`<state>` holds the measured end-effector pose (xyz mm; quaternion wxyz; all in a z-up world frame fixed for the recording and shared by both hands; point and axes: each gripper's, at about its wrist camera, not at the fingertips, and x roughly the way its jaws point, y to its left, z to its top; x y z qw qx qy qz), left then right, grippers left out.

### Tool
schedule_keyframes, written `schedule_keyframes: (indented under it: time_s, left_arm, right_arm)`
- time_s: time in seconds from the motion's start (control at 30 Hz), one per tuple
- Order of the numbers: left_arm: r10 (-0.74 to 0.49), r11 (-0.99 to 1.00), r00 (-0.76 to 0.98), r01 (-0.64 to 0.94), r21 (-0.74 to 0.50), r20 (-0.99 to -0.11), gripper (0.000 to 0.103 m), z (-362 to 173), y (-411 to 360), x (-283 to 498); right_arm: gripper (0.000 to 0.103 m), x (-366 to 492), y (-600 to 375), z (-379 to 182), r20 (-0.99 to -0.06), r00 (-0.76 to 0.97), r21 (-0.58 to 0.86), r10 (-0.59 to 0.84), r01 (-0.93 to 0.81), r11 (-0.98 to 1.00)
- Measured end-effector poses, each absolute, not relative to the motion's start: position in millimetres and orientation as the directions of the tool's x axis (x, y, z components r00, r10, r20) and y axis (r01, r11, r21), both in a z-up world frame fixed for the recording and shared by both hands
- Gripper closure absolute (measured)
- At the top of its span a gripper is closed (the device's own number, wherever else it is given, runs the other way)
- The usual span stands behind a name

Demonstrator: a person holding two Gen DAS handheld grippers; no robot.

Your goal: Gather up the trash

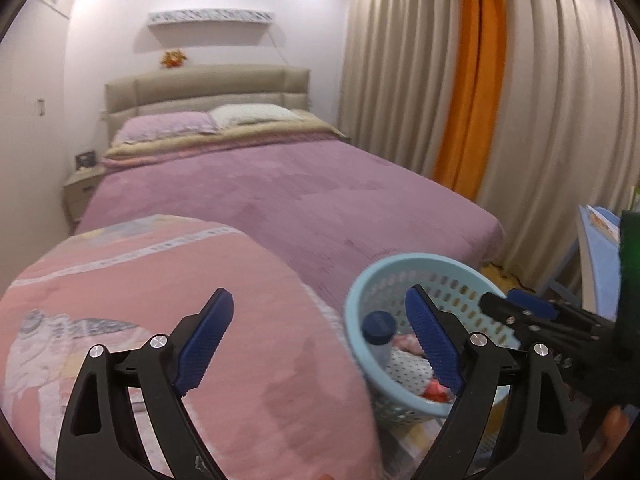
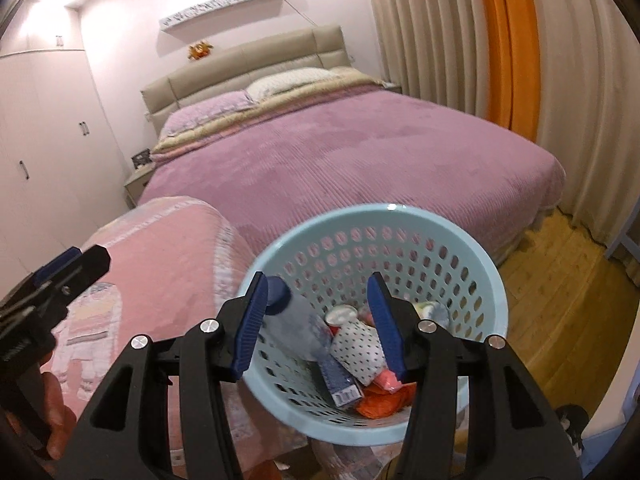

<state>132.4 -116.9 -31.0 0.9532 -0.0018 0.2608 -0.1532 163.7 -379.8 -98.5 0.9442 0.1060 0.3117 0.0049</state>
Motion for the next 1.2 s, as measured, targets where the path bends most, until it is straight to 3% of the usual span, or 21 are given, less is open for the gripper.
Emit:
schedule_keyframes:
  time_s: [0.3, 0.6, 0.97, 1.2]
  left_arm:
    - [-0.142, 0.987, 0.884, 0.161, 0.006, -0.445, 0.017, -61, -88, 119]
    - [-0.153, 0.988, 0.905, 0.130, -0.085, -0.396, 0.015, -72, -62, 118]
    - [-0.155, 0.985, 0.923, 0.173, 0.019, -0.353, 0.011, -74, -84, 102]
    - [-0.156, 0.985, 0.923, 0.174, 0.020, -0.352, 0.010, -73, -85, 102]
  right_arm:
    - [0.035, 129, -354, -88, -0.427, 0.904, 0.158, -0.001, 0.075, 0.985]
    - [0.035, 107, -343, -99, -0.331, 0.940, 0.142, -0.077, 0.130, 0.981]
    - [0.035, 103, -349, -104, -0.321, 0.943, 0.165, -0.090, 0.149, 0.975]
    - [0.035, 100, -348, -102, -0.321, 0.943, 0.169, -0.084, 0.144, 0.975]
